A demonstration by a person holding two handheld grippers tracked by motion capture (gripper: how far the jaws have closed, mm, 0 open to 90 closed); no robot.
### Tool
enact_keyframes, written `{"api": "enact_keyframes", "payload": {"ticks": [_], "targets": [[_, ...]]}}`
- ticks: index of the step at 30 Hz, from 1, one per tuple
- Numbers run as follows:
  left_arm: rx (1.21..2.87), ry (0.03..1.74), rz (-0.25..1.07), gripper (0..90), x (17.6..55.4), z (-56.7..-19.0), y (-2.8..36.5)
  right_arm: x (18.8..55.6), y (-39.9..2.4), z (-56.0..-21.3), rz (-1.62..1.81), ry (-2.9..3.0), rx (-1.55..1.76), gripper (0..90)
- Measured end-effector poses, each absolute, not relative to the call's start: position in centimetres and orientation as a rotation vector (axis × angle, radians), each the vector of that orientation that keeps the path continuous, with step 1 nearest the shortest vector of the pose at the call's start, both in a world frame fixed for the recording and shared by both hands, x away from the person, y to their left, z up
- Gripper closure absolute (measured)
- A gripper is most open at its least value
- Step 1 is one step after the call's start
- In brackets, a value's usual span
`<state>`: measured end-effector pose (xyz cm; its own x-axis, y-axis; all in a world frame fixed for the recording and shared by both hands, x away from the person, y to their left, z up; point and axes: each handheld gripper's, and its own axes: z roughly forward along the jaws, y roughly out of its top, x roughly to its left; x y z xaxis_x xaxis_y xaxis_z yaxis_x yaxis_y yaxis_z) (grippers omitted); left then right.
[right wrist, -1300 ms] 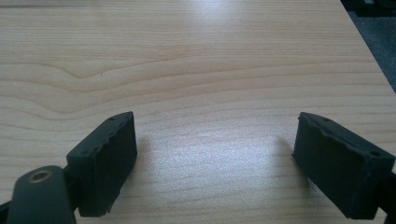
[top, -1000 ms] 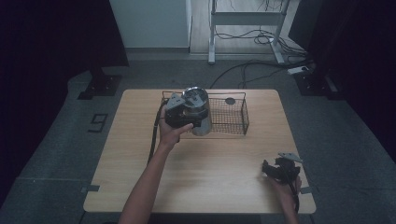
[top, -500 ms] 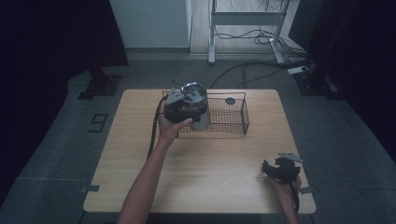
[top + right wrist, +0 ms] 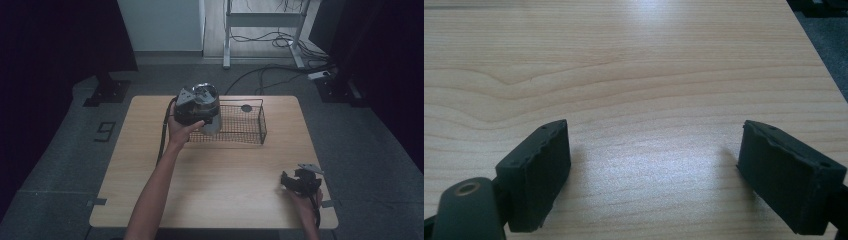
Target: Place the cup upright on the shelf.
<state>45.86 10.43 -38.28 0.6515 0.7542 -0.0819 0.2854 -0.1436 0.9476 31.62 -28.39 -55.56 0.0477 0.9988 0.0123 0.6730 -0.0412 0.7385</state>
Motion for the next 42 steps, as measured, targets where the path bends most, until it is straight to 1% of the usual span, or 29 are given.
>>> {"api": "enact_keyframes", "payload": {"ticks": [5, 15, 21, 28, 42], "targets": [[1.71, 0.851, 0.502, 4.2, 46.6, -38.4, 10.6, 31.6, -28.4, -55.6, 0.755, 1.682, 1.772, 13.4], [1.714, 0.902, 0.546, 4.2, 48.6, -38.3, 11.1, 31.6, -28.4, -55.6, 0.755, 1.681, 1.772, 13.4], [1.712, 0.927, 0.541, 4.1, 49.7, -38.6, 11.3, 31.6, -28.4, -55.6, 0.755, 1.681, 1.772, 13.4], [1.726, 0.99, 0.574, 4.1, 50.7, -39.7, 11.1, 31.6, -28.4, -55.6, 0.755, 1.681, 1.772, 13.4], [1.757, 1.031, 0.579, 4.2, 51.8, -42.1, 10.4, 31.6, -28.4, -55.6, 0.755, 1.681, 1.772, 13.4]]}}
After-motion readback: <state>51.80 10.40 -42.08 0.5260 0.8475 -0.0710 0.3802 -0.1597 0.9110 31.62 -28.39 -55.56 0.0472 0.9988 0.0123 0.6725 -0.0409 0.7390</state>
